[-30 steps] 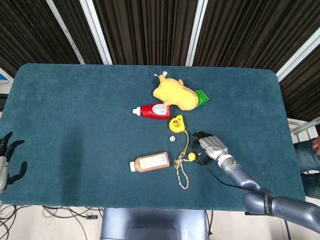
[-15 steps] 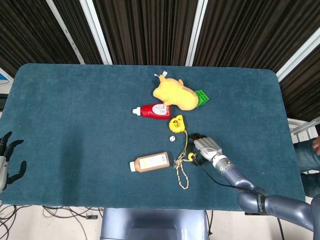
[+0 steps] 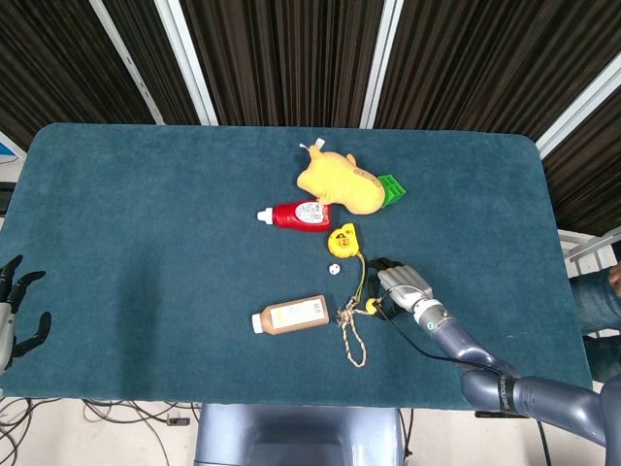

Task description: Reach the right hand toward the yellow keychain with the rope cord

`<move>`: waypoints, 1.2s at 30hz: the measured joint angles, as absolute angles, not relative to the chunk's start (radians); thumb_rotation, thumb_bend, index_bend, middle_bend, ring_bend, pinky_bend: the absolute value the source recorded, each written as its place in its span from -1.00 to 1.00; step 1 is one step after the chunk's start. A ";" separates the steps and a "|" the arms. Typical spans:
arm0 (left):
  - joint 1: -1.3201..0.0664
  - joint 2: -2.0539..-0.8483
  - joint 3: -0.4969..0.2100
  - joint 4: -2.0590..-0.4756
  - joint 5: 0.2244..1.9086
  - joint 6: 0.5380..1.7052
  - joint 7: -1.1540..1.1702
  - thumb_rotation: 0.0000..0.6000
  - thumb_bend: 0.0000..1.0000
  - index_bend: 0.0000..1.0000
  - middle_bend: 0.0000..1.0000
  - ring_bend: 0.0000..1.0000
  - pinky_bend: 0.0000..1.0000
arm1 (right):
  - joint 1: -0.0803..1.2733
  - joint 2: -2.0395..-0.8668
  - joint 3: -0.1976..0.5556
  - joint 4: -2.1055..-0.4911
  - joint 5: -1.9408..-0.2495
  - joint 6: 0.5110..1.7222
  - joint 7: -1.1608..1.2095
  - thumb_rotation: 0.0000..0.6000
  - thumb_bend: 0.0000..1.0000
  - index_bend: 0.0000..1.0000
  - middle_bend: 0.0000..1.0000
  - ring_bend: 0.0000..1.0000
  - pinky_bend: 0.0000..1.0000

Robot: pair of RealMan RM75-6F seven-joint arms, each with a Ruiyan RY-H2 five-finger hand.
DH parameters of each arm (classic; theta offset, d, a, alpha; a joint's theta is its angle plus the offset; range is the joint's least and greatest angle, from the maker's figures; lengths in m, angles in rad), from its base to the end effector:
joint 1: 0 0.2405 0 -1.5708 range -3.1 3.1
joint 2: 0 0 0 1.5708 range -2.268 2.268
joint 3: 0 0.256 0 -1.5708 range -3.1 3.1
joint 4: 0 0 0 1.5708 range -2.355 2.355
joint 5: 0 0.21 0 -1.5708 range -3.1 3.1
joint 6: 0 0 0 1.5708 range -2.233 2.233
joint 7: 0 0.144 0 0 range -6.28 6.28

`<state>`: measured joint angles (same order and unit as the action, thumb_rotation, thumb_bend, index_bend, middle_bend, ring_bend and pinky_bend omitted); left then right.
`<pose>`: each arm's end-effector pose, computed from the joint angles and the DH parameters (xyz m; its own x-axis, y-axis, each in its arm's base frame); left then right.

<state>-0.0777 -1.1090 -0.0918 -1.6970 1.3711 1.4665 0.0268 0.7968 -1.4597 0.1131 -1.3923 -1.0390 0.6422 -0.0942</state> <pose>-0.3105 0.1852 0.1639 0.3355 -0.0097 0.9420 0.9363 0.1135 -0.3323 -0.1932 -0.3538 -0.0201 0.3788 -0.5530 0.7421 -0.9230 -0.2843 0.2592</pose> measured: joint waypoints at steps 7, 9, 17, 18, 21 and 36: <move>-0.078 -1.107 -0.091 -1.700 1.368 1.463 0.026 1.00 -0.14 -0.62 -1.00 -1.00 -1.00 | 0.797 -1.452 0.120 -1.403 -1.053 0.636 -0.065 1.00 -0.15 0.12 -0.74 -0.84 -0.70; -0.078 -1.107 -0.092 -1.700 1.367 1.463 0.025 1.00 -0.14 -0.62 -1.00 -1.00 -1.00 | 0.797 -1.445 0.123 -1.408 -1.055 0.638 -0.058 1.00 -0.15 0.13 -0.74 -0.84 -0.70; -0.078 -1.107 -0.091 -1.700 1.369 1.463 0.025 1.00 -0.14 -0.62 -1.00 -1.00 -1.00 | 0.788 -1.375 0.146 -1.469 -1.066 0.658 -0.024 1.00 -0.15 0.14 -0.75 -0.84 -0.69; -0.079 -1.107 -0.091 -1.700 1.369 1.463 0.025 1.00 -0.14 -0.62 -1.00 -1.00 -1.00 | 0.785 -1.363 0.150 -1.481 -1.069 0.663 -0.019 1.00 -0.16 0.14 -0.75 -0.84 -0.69; -0.078 -1.107 -0.090 -1.700 1.371 1.464 0.027 1.00 -0.14 -0.62 -1.00 -1.00 -1.00 | 0.773 -1.323 0.165 -1.519 -1.080 0.677 0.018 1.00 -0.19 0.14 -0.75 -0.83 -0.69; -0.076 -1.107 -0.089 -1.701 1.374 1.468 0.026 1.00 -0.14 -0.62 -1.00 -1.00 -1.00 | 0.676 -1.178 0.297 -1.609 -1.281 0.765 0.633 1.00 -0.19 0.19 -0.76 -0.83 -0.69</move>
